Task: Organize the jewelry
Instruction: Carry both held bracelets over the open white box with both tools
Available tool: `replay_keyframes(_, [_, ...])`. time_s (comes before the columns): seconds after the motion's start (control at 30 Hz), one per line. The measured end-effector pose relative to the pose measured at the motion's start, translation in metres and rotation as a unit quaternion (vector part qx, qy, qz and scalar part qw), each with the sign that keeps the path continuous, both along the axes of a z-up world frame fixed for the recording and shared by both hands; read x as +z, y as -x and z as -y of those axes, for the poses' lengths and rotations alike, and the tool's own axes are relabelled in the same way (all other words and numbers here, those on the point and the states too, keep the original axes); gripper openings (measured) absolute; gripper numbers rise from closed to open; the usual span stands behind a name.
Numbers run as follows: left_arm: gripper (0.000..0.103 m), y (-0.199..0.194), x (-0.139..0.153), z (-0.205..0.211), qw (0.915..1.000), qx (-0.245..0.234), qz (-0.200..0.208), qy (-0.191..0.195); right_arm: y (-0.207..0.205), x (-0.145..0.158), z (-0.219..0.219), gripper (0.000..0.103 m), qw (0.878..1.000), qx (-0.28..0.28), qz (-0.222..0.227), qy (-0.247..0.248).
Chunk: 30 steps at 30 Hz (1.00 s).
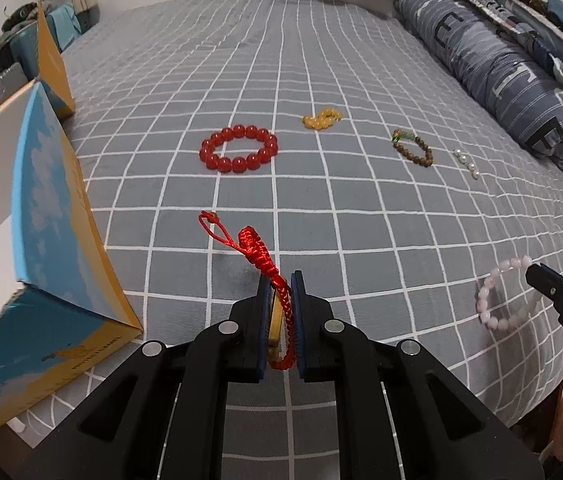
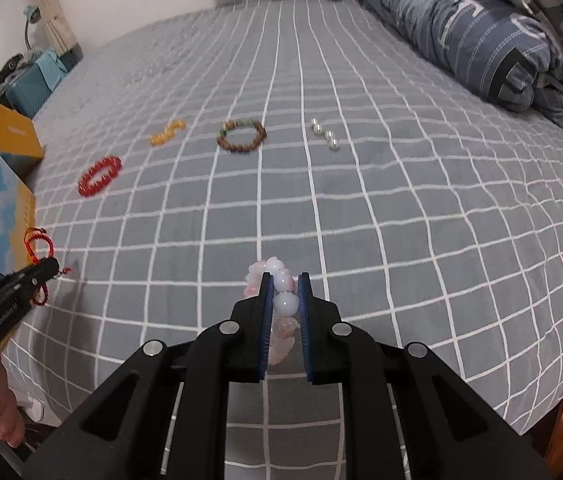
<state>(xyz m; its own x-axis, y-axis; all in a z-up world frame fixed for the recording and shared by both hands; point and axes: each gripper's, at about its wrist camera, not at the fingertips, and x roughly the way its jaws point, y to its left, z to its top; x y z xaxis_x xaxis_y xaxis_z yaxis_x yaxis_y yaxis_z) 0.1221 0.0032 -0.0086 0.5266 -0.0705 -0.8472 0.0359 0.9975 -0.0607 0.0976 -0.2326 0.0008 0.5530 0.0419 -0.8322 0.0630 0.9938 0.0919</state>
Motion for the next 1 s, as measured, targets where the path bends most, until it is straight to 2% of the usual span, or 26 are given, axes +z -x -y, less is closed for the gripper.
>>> replay_keyframes(0.53, [0.01,0.016,0.031,-0.008,0.9979,0.008,0.062,-0.017,0.004,0.027,-0.013,0.012,0.996,-0.006,0.083,0.03])
replay_keyframes(1.0, [0.01,0.029,0.062,-0.023,0.9936,0.017,0.107,-0.031,-0.004,0.046,-0.04,0.012,0.992,0.009,0.113,0.056])
